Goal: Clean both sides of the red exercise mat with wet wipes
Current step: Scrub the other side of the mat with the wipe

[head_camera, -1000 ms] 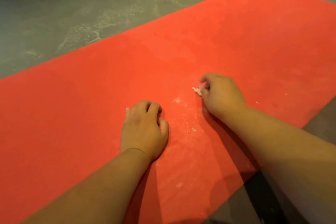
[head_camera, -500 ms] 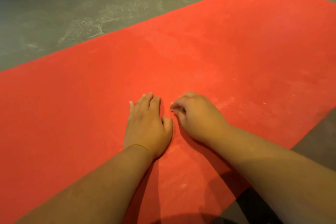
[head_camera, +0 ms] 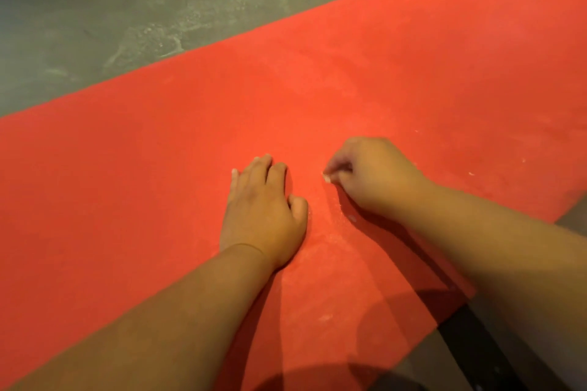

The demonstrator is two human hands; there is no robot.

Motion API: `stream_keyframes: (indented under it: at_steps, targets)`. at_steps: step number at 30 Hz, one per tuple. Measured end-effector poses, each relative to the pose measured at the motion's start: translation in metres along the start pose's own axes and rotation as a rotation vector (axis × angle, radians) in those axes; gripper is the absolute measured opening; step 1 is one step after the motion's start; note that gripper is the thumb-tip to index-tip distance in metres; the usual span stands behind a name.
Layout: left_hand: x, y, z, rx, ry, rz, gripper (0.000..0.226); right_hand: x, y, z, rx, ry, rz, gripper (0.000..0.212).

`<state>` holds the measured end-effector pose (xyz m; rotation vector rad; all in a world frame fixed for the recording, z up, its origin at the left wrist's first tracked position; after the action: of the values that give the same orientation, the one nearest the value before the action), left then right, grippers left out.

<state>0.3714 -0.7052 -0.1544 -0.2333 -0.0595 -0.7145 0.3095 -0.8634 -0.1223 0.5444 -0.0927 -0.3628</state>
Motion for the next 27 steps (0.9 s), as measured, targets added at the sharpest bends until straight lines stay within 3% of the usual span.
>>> stream_keyframes:
  at_steps: [5,8,12,15,17,20,23,27]
  targets:
    - [-0.002,-0.001,0.001,-0.007,0.005,0.011,0.06,0.049,-0.006,-0.003,-0.025,-0.134,-0.095,0.022]
    - [-0.003,0.0,0.0,-0.001,0.008,0.011,0.06,0.016,-0.001,-0.012,0.021,-0.137,0.005,0.019]
    - [0.0,0.001,0.0,0.011,0.006,0.007,0.06,-0.063,0.007,-0.011,0.089,-0.042,0.186,0.013]
    - [-0.001,0.0,0.0,0.004,0.002,0.004,0.06,-0.086,0.002,-0.005,0.099,0.044,0.191,0.019]
    - [-0.001,0.0,0.001,0.002,-0.009,0.002,0.059,-0.065,-0.016,0.005,0.075,-0.043,0.144,0.017]
    - [0.0,0.0,0.0,0.01,-0.003,0.005,0.06,-0.011,-0.054,0.021,-0.041,-0.235,-0.127,0.017]
    - [0.001,0.0,0.0,0.005,-0.005,0.001,0.059,-0.005,-0.052,0.014,-0.045,-0.276,-0.24,0.019]
    - [0.001,-0.001,0.0,0.02,-0.006,0.005,0.057,-0.072,-0.008,-0.012,0.103,-0.183,0.023,0.019]
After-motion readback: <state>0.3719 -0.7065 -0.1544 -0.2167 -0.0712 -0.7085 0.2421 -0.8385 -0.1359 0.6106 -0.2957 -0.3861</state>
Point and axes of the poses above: each hand's wrist, its own x-axis towards the middle knuckle, its own z-axis out of the back of the hand, y = z × x, the point moved 1 cm from there along x, towards the middle knuckle, and after that the axes turned 8 degrees about x, right-handed, at the moved point
